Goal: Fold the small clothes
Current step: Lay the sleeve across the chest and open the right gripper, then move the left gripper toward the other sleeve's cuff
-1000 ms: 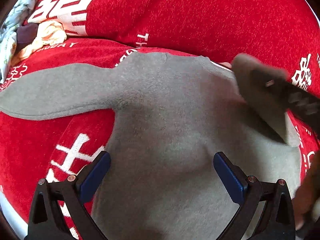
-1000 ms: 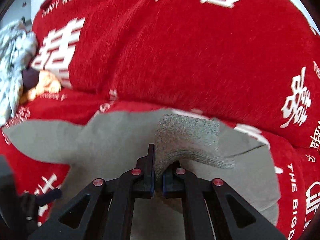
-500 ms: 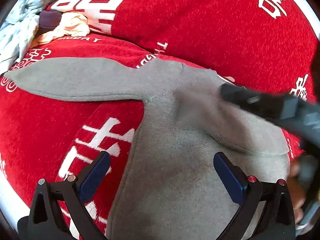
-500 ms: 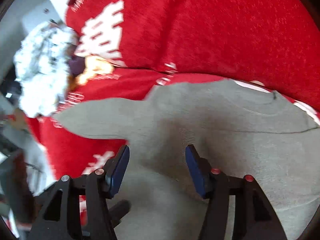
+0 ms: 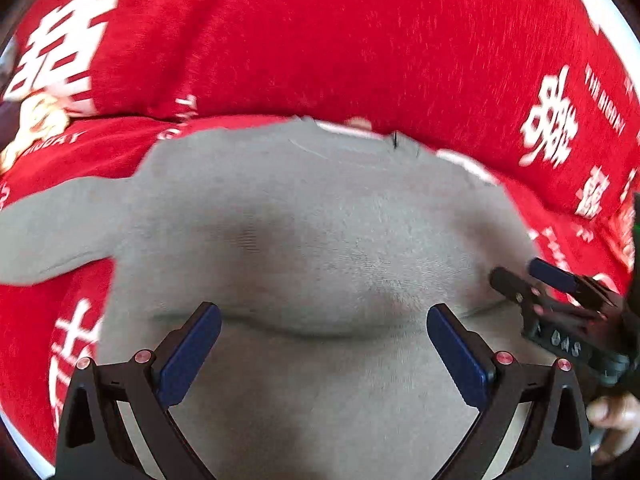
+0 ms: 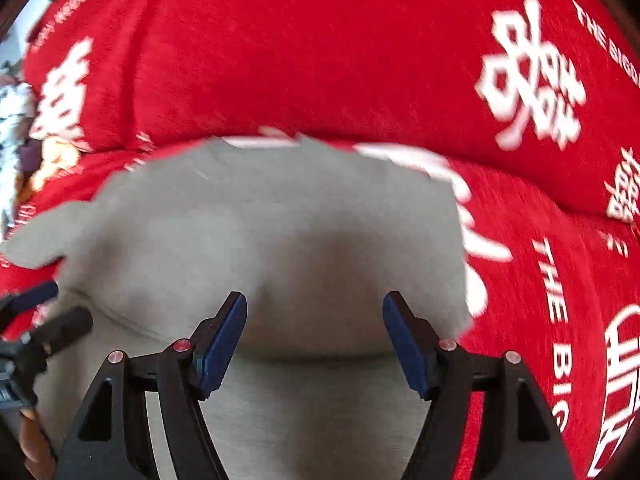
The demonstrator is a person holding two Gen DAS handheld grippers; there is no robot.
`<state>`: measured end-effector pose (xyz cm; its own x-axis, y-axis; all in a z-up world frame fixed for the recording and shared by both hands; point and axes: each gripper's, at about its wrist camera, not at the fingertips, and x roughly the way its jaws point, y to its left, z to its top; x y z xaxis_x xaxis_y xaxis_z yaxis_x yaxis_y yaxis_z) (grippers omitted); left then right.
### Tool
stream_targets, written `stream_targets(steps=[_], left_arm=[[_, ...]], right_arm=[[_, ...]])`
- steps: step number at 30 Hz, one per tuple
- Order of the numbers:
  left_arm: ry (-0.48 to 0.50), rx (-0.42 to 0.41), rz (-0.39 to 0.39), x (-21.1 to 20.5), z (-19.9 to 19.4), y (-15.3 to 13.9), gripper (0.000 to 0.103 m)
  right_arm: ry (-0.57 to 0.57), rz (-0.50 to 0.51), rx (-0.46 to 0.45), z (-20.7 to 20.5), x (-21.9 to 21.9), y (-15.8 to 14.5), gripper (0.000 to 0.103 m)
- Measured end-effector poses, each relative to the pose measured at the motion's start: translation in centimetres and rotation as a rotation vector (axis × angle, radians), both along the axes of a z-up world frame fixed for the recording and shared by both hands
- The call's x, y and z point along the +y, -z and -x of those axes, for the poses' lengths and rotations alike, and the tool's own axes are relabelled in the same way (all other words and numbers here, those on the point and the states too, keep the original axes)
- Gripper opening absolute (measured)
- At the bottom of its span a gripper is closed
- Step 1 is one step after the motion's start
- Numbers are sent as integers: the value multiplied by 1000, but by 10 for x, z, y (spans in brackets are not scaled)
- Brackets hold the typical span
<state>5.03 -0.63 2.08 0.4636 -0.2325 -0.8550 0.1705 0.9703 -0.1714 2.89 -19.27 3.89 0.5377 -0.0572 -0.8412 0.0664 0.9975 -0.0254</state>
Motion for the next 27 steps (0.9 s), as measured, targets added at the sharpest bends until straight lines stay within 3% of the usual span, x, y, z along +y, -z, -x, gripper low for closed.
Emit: stream_targets(steps=[1, 3, 4, 8, 13, 16, 22, 27], left_arm=[[0, 13, -18, -3, -5, 6, 103], [-24, 52, -79, -5, -13, 23, 103], [-23, 29, -91, -2, -11, 23, 103], [-24, 3, -55, 0, -9, 12, 103], [-14, 51, -86, -19, -39, 23, 103], [-14, 31, -161, -28, -51, 29, 103], [-30, 49, -151, -22, -62, 26, 103], [-39, 45, -91, -14, -43, 15, 103]], right_arm=[[-2, 27, 27, -3, -3, 12, 74], [-6, -5, -3, -3, -8, 14, 75], [-3, -16, 11, -6, -10, 10, 75], [-50, -55, -89, -6, -6, -15, 75], [-5, -13, 63, -48, -9, 14, 75], [15, -44, 40, -68, -21, 19, 77], [60, -35, 69, -95, -27, 19, 81], [24, -65, -19, -52, -6, -4, 81]])
